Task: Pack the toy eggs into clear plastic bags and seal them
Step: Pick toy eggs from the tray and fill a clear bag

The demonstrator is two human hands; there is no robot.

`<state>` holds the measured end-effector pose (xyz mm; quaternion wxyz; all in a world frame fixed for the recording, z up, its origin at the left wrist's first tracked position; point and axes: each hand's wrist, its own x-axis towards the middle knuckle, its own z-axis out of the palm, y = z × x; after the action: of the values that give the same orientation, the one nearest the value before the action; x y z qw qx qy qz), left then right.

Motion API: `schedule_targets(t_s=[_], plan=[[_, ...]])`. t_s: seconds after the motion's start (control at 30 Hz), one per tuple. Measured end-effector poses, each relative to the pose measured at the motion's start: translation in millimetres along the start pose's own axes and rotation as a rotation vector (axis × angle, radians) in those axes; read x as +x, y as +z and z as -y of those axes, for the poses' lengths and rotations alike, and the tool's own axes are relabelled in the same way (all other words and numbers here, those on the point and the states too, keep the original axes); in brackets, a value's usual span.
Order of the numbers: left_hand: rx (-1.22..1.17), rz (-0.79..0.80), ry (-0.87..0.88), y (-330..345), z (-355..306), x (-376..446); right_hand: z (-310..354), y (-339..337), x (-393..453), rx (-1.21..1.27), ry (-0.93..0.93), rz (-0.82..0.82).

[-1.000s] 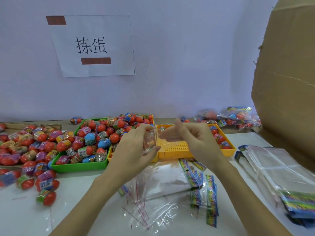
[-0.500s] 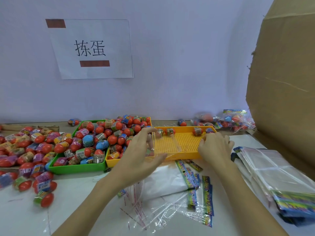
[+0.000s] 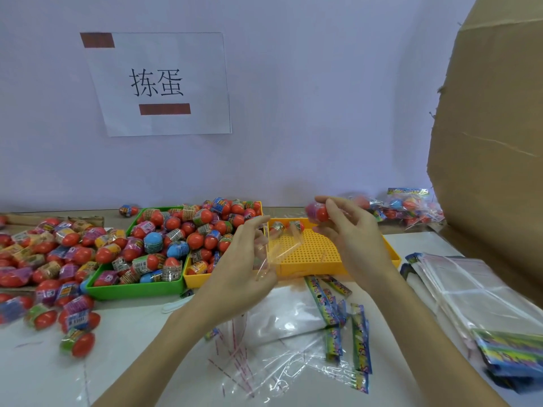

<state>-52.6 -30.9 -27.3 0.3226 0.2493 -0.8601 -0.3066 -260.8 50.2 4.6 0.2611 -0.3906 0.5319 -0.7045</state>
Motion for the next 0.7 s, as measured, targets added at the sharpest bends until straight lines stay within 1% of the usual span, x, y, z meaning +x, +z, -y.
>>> schedule_targets(t_s=[0.03,0.07,0.1,0.17,0.23,0.3,0.37,0.4,0.47,0.57,0.7], plan=[[-0.015,-0.026,-0.002,0,0,1,3,4,-3,0.119,0.018,0.068],[-0.019,-0.049,0.000,1,1,1,5,7,-6,0.166,0.015,0.132],[-0.014,-0.064,0.006,1,1,1,7,10,-8,0.163,-0.001,0.188],[0.013,-0.068,0.026,0,-1,0,8,14,-13,0.071,-0.054,0.256],[0.095,-0.062,0.075,-1,-3,-2,9,17,-16,-0.064,-0.120,0.242],[0.250,-0.054,0.163,-2,-6,-3,9,20,-18,-0.159,-0.215,0.176],[0.381,-0.039,0.238,-3,-7,-3,10,20,-19,-0.185,-0.285,0.092],[0.405,-0.028,0.253,-3,-8,-3,11,19,-19,-0.185,-0.296,0.066],[0.401,-0.014,0.255,-3,-8,-3,12,17,-18,-0.210,-0.291,0.059],[0.387,-0.019,0.270,-3,-7,-2,8,14,-17,-0.324,-0.284,0.104],[0.381,-0.015,0.253,-4,-3,-1,5,16,-17,-0.393,-0.363,0.100]])
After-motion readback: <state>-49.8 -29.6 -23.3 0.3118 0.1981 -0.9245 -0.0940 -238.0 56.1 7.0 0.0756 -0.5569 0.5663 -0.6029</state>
